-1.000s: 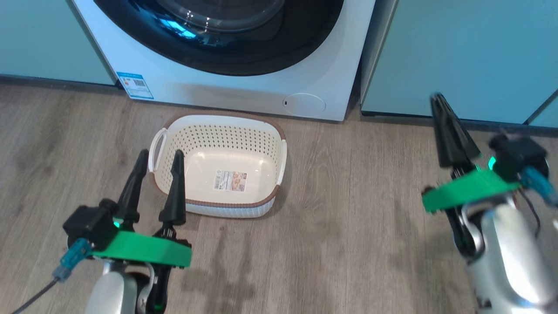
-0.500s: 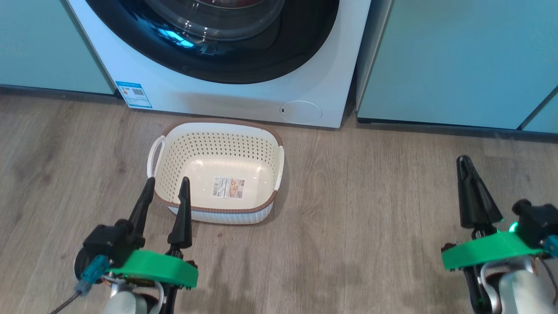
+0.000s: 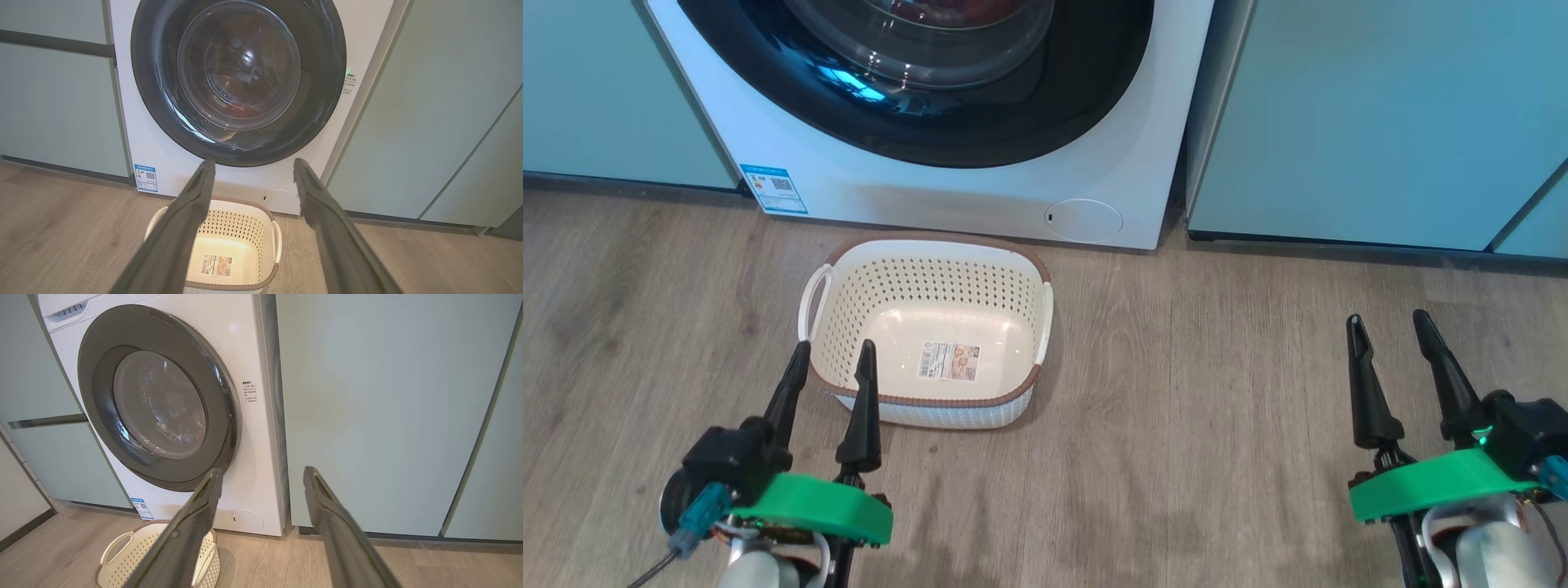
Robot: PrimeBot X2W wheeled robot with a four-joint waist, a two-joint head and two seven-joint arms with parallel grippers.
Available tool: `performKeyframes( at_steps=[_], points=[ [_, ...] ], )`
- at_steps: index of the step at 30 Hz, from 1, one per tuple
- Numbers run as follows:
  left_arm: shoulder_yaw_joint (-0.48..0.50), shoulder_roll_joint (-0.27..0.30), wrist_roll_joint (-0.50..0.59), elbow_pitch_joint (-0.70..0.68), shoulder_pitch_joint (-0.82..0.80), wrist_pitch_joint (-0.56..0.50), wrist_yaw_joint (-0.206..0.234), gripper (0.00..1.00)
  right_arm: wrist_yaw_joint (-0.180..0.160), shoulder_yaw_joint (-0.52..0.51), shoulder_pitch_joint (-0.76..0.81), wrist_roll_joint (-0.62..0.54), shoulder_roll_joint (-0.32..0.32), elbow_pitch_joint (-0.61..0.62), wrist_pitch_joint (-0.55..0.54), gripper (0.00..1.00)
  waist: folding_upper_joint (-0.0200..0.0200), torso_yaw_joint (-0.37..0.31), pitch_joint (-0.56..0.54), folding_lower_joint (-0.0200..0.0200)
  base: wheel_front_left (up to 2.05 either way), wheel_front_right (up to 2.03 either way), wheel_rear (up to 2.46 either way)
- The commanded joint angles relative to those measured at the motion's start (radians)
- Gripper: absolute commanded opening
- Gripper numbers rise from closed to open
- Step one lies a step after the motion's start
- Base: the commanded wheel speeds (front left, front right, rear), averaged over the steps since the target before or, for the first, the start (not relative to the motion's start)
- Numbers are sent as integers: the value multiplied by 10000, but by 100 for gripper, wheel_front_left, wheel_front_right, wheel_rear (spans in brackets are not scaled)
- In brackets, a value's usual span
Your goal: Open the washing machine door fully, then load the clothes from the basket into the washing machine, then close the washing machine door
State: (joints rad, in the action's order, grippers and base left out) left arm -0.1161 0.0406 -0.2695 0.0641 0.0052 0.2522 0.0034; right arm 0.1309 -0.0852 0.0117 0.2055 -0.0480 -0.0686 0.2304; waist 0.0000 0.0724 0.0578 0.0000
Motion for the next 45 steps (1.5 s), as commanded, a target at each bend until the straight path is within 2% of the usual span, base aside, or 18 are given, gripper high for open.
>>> performKeyframes(
  at_steps=[1, 13, 45],
  points=[
    [345, 97, 114, -303, -158, 95, 30, 100, -2, 234, -138, 96, -23, 318, 101, 100, 0, -3, -3, 0, 0, 0, 0],
    [374, 97, 332, -555, -135, 95, -10, 100, -2, 201, -188, 145, -23, 226, 117, 100, 0, -34, -17, 0, 0, 0, 0],
    [441, 97, -83, -771, -83, 95, -228, 100, -2, 88, -238, 142, -22, 139, 134, 100, 0, -54, -4, 0, 0, 0, 0]
  ],
)
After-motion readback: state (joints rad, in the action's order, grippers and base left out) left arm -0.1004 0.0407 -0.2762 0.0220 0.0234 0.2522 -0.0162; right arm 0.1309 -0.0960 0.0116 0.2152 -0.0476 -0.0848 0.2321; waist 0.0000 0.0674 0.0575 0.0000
